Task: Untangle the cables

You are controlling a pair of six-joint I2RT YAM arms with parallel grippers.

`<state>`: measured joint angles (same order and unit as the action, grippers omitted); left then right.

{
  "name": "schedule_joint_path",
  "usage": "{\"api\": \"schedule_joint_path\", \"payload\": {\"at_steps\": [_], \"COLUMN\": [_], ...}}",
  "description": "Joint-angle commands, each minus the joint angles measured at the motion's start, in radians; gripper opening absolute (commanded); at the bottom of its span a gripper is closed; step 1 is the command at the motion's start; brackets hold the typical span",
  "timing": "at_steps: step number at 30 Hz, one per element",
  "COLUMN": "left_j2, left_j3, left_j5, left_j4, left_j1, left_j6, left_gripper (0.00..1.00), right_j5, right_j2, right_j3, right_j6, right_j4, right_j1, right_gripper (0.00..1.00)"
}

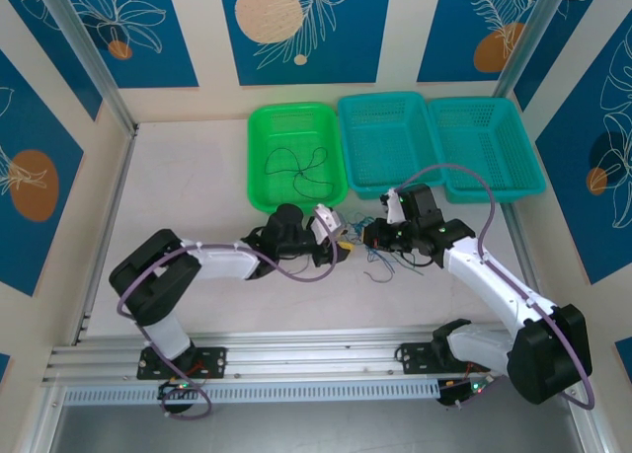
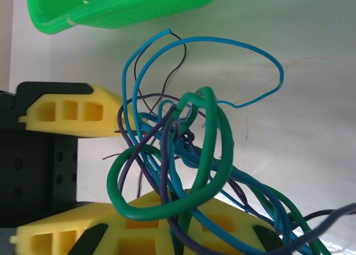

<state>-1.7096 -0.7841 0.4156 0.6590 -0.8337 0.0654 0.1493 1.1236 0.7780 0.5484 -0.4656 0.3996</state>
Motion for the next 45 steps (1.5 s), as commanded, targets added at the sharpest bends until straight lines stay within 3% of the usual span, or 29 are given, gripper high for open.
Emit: {"api": "schedule_joint_path", "payload": {"at_steps": [1,3,10,17,22,26,35,40,43,45], "left_j2": [-0.046,-0.066,-0.067,0.053,0.167,0.224,0.296,0.244,0.229,0.242], "left_j3": [-0.045,-0.061,-0.018,0.068,0.096,0.125,0.174,0.160,0.155,0.179], "left_j5": [-0.014,0.000,0.009,-0.044,-0.091,-0.118,-0.185,-0.146,-0.186,-0.206], "left_j4": [0.064,0.059,0.156,0.187,0.113,0.110,0.059,-0.001,-0.067,-0.069], "left_j1": [-0.004,-0.004,-0.005,-0.005,-0.004,-0.002,-0.002,-0.002,-0.003,-0.002], "left_j6": [0.102,0.128,0.074,-0.025,-0.040,-0.066,-0.083,-0.108,-0.146,-0.173], "left_gripper": [0.49,0.42,0.00,0.00,0.00,0.00,0.00,0.00,0.00,0.00], "right_j5": [0.022,0.024,-0.030,-0.274,-0.366,-0.404,-0.300,-0.099,-0.067,-0.089], "right_j2": [0.004,0.005,0.003,0.018,0.068,0.120,0.027,-0.124,-0.176,-0.171], "right_j3": [0.033,0.032,0.021,-0.021,-0.051,-0.051,-0.128,-0.142,-0.198,-0.231], "right_j6": [-0.025,-0.023,-0.010,0.048,0.102,0.151,0.179,-0.022,-0.053,-0.067], "right_j4": [-0.026,-0.027,-0.035,-0.066,-0.078,-0.105,-0.049,0.082,0.218,0.302], "right_j1": [0.010,0.010,0.007,-0.006,-0.031,-0.081,-0.231,-0.071,0.062,0.134], "right_gripper": [0.02,0.02,0.02,0.14,0.18,0.31,0.19,0.34,0.55,0.60]}}
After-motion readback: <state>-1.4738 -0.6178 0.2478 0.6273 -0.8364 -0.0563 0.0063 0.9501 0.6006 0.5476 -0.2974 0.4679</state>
